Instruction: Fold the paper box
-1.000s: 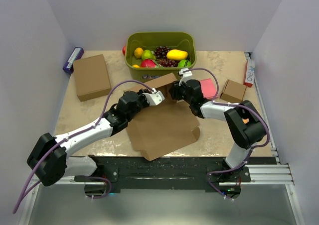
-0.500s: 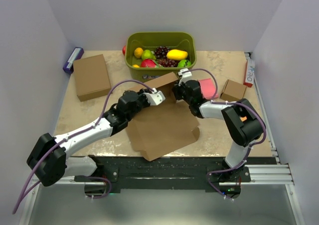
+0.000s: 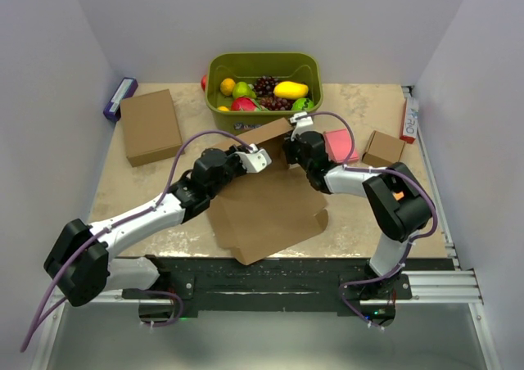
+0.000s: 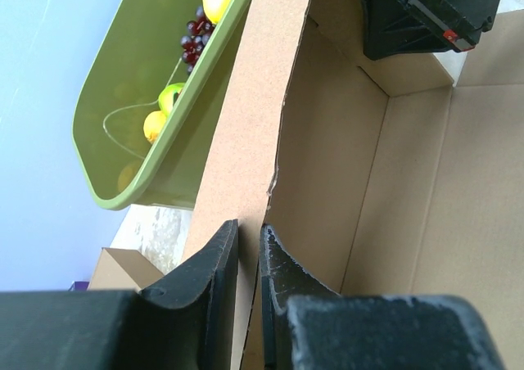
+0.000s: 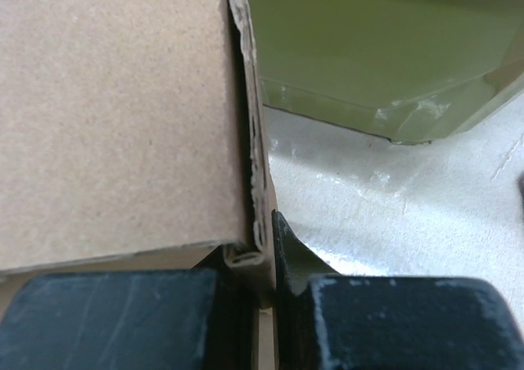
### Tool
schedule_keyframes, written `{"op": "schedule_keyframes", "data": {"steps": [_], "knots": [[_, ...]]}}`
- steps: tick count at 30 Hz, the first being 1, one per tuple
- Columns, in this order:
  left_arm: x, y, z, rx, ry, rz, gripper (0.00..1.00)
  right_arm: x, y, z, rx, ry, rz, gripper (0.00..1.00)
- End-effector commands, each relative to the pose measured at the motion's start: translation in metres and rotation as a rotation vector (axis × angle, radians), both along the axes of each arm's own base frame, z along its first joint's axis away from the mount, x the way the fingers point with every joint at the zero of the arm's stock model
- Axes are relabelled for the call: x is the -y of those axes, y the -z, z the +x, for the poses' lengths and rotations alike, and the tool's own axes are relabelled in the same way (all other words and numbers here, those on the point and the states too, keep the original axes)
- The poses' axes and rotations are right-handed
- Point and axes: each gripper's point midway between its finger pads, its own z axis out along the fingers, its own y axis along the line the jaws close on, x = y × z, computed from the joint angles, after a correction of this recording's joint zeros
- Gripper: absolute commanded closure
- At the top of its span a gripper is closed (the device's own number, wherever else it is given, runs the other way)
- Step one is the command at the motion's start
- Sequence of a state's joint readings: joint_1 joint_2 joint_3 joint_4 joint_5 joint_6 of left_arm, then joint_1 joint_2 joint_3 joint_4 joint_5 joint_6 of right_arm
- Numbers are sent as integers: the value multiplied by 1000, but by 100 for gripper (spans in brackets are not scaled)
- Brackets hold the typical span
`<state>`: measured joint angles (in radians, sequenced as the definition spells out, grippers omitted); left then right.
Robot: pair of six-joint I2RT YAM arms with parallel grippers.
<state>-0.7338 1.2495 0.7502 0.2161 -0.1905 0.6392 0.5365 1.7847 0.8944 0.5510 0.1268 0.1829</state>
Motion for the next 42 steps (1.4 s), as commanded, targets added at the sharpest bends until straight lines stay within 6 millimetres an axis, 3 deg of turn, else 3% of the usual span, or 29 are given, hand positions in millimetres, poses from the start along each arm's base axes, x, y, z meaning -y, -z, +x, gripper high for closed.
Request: {"op": "schedule_keyframes", "data": {"steps": [1, 17, 35, 38, 42], "knots": [[16, 15, -12, -87, 57, -20, 100, 18, 1, 13, -36, 166, 31, 100], [18, 13, -13, -96, 56, -28, 100, 40, 12, 16, -96, 380, 90, 100], [16, 11, -11, -94, 39, -30, 100, 91, 25, 3, -62, 653, 59, 100], [17, 12, -12, -97, 45, -31, 100, 80, 24, 2, -65, 583, 96, 99], [17, 13, -13, -106, 48, -30, 100, 57, 16, 0, -49, 438, 162, 80]]}}
